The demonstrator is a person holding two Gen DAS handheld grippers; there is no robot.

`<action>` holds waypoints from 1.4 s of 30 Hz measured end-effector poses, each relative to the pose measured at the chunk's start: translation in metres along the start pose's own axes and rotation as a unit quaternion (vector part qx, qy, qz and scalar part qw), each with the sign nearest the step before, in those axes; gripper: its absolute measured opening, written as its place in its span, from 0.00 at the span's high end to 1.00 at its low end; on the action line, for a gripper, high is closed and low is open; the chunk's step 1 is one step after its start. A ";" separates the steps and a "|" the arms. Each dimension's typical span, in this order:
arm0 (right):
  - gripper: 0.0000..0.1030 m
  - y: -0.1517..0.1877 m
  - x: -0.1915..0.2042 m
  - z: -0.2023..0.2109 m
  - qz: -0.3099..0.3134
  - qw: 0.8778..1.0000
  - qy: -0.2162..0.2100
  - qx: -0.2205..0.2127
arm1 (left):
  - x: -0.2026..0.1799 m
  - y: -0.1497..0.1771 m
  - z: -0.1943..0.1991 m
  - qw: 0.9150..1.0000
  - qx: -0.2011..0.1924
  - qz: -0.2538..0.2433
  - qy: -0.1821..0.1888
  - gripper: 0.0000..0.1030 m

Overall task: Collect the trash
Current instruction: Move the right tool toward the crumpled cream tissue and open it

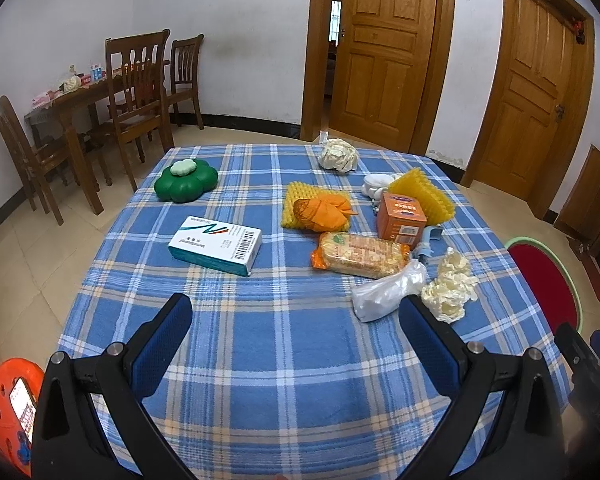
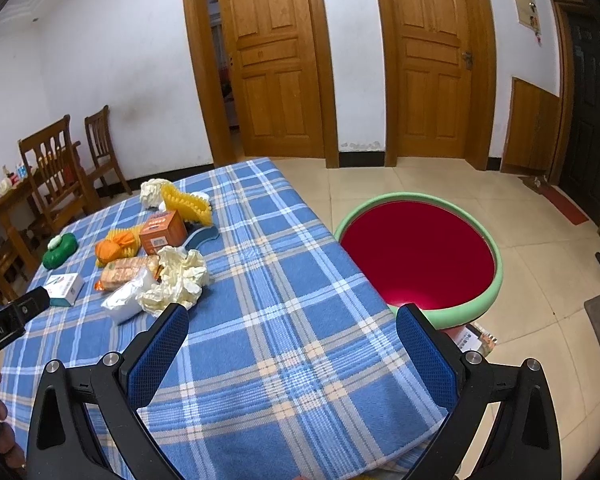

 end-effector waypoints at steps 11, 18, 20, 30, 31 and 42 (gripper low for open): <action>0.00 -0.011 0.018 -0.023 0.013 0.999 -0.013 0.028 | 0.036 -0.015 -0.028 1.000 0.021 0.017 -0.012 0.01; 0.00 -0.010 0.035 -0.043 0.021 0.998 -0.026 0.059 | 0.073 -0.018 -0.056 0.998 0.045 0.030 -0.040 0.01; 0.00 -0.008 0.040 -0.049 0.025 0.997 -0.028 0.068 | 0.078 -0.018 -0.066 0.997 0.057 0.028 -0.041 0.01; 0.00 -0.002 0.072 -0.072 0.048 0.993 -0.048 0.100 | 0.085 -0.023 -0.107 0.994 0.096 0.048 -0.013 0.01; 0.00 -0.001 0.075 -0.074 0.050 0.992 -0.049 0.102 | 0.086 -0.024 -0.109 0.994 0.098 0.052 -0.010 0.01; 0.00 0.002 0.090 -0.092 0.056 0.991 -0.045 0.116 | 0.103 -0.034 -0.145 0.990 0.116 0.084 -0.004 0.03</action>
Point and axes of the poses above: each gripper's, at about its wrist camera, not at the fingertips, and z roughly against the way its jaws point, x to its left, y to its underside, the point moved 10 cm from there along -z, roughly the way its jaws point, and after that the axes turned 6 degrees about y, right-handed, at the moved point
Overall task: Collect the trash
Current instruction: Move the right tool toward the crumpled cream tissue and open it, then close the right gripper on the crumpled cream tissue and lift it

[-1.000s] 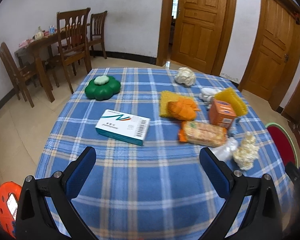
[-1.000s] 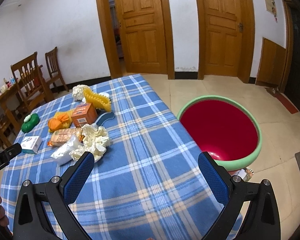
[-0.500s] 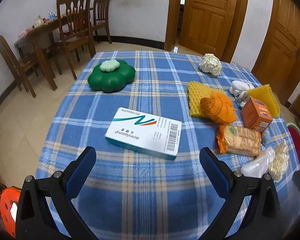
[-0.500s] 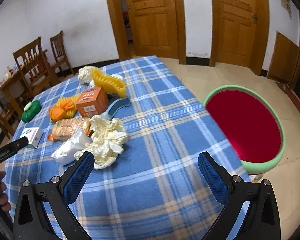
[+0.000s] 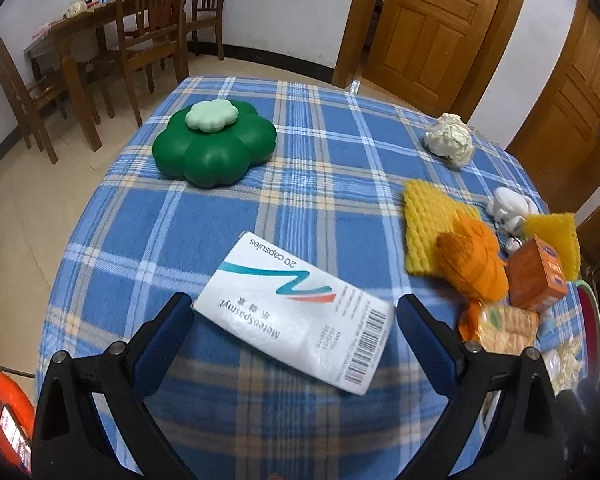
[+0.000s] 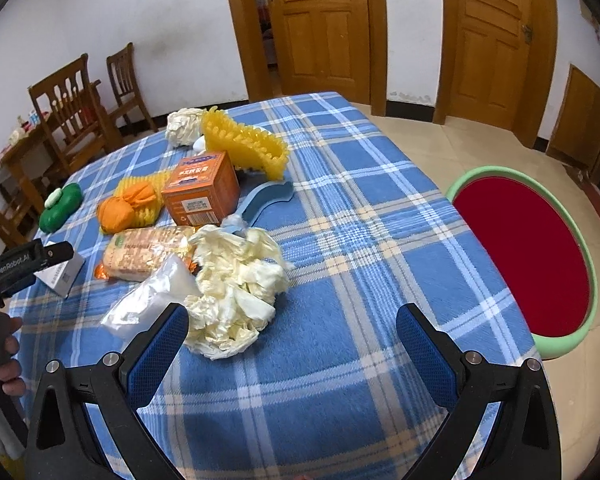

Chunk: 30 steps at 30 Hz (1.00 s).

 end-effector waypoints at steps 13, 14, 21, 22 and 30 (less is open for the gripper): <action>0.16 -0.004 -0.006 -0.015 -0.027 1.000 0.003 0.016 | -0.024 -0.012 -0.009 0.998 -0.007 -0.046 0.051 0.17; 0.20 -0.004 -0.007 -0.015 -0.029 0.999 0.000 0.017 | -0.026 -0.013 -0.010 0.997 -0.004 -0.049 0.055 0.17; 0.46 -0.007 -0.011 -0.013 -0.035 0.999 -0.019 0.014 | -0.019 -0.014 -0.006 0.997 0.008 -0.057 0.043 0.17; 0.53 -0.007 -0.011 -0.013 -0.034 0.999 -0.022 0.013 | -0.016 -0.014 -0.005 0.998 0.009 -0.058 0.037 0.17; 0.87 -0.006 -0.015 0.000 -0.018 0.999 -0.030 -0.004 | 0.002 -0.005 0.012 0.999 0.011 -0.041 -0.003 0.17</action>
Point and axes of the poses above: each gripper's, at about its wrist camera, not at the fingertips, and z roughly against the way its jaws point, x to its left, y to its underside, the point moved 10 cm from there along -z, roughly the way its jaws point, and after that the axes turned 6 degrees about y, right-handed, at the moved point
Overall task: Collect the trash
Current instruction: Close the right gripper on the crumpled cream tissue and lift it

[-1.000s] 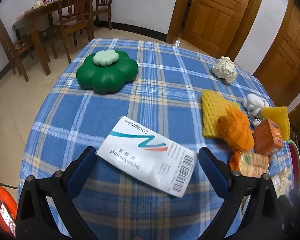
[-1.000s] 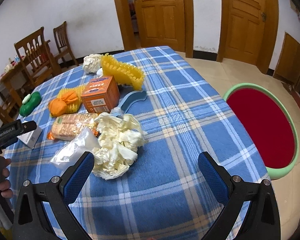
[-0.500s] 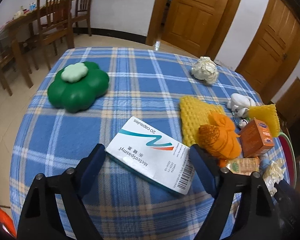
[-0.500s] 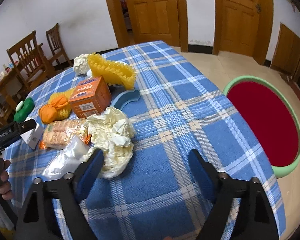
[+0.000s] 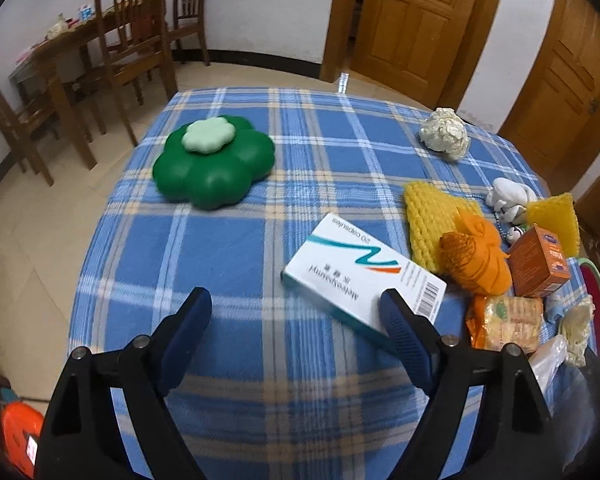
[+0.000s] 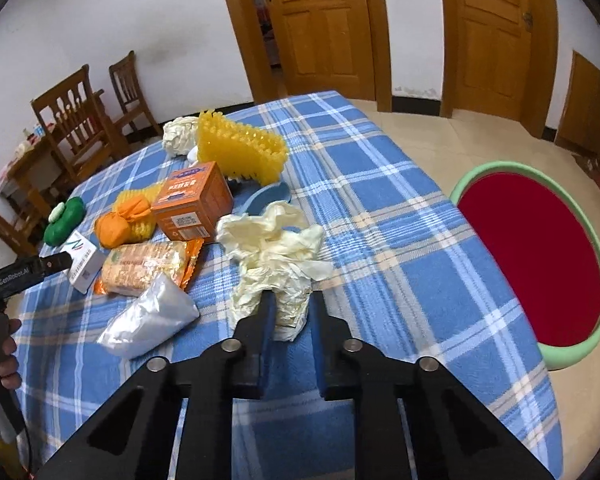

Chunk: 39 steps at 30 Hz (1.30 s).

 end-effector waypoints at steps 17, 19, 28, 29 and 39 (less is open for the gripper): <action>0.94 -0.012 -0.014 0.018 -0.010 0.999 -0.039 -0.019 | -0.020 0.025 -0.010 0.999 0.031 -0.006 -0.022 0.17; 0.94 -0.011 -0.014 0.015 -0.014 0.999 -0.042 -0.012 | -0.011 0.026 -0.009 0.999 0.030 -0.002 -0.031 0.17; 0.65 -0.015 -0.011 0.013 -0.017 0.999 -0.047 -0.014 | 0.021 0.025 0.004 0.998 0.016 0.035 -0.046 0.16; 0.56 -0.015 -0.012 0.013 -0.017 0.999 -0.046 -0.014 | 0.019 0.023 0.006 0.998 0.013 0.036 -0.041 0.16; 0.30 -0.009 -0.006 0.001 -0.003 0.999 -0.040 0.007 | -0.013 -0.005 -0.008 1.000 0.006 0.028 -0.009 0.16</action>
Point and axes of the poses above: each gripper's, at about its wrist camera, not at the fingertips, and z roughly against the way its jaws point, x to its left, y to its underside, the point moved 10 cm from there along -z, roughly the way its jaws point, and after that the axes turned 6 degrees about y, right-handed, at the moved point
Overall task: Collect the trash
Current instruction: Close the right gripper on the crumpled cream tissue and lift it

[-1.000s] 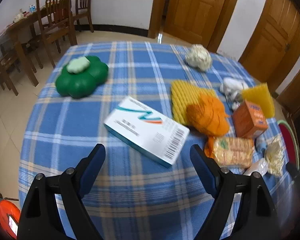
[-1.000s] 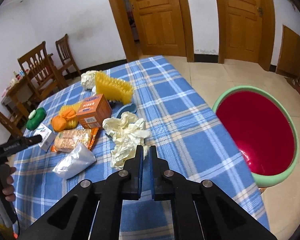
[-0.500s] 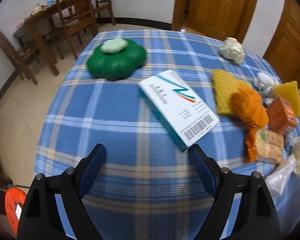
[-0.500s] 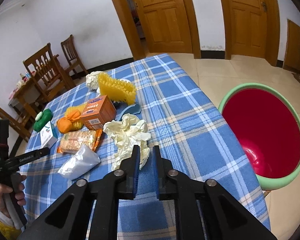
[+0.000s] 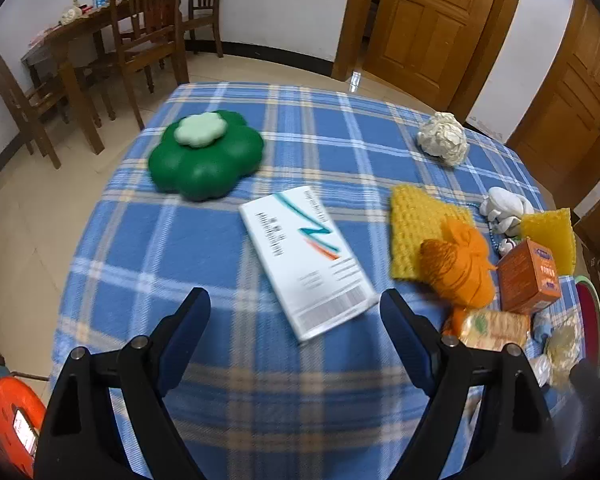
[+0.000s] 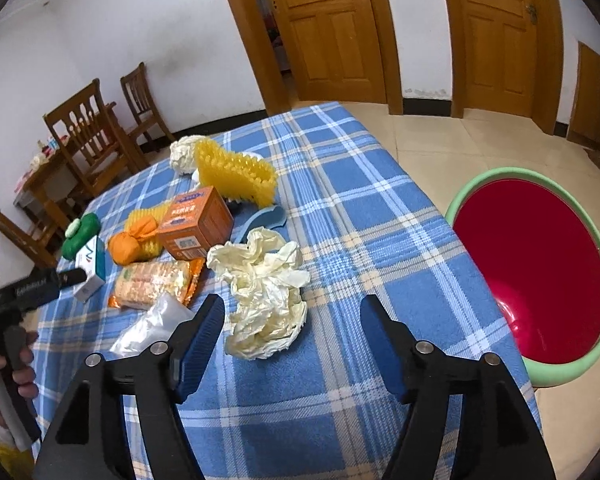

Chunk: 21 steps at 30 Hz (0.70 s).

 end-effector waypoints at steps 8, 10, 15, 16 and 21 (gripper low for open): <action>0.30 0.004 0.004 -0.014 0.013 1.000 0.000 0.015 | -0.015 -0.004 -0.017 1.000 0.007 -0.006 0.006 0.16; 0.30 0.004 0.005 -0.018 0.015 1.000 -0.001 0.018 | -0.015 -0.005 -0.021 1.000 0.008 -0.007 0.004 0.16; 0.30 0.003 0.006 -0.021 0.023 1.000 0.000 0.015 | -0.013 -0.006 -0.026 1.000 0.006 -0.009 -0.002 0.16; 0.30 0.002 0.006 -0.022 0.023 1.000 0.001 0.015 | -0.013 -0.007 -0.027 1.000 0.007 -0.011 -0.002 0.16; 0.32 0.002 0.007 -0.023 0.030 0.999 0.005 0.011 | -0.013 -0.008 -0.026 1.000 -0.003 -0.021 -0.014 0.29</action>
Point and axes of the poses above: each gripper's, at about its wrist camera, not at the fingertips, and z roughly against the way its jaws point, x to its left, y to its underside, the point moved 10 cm from there along -z, roughly the way its jaws point, and after that the axes turned 6 degrees about y, right-handed, at the moved point
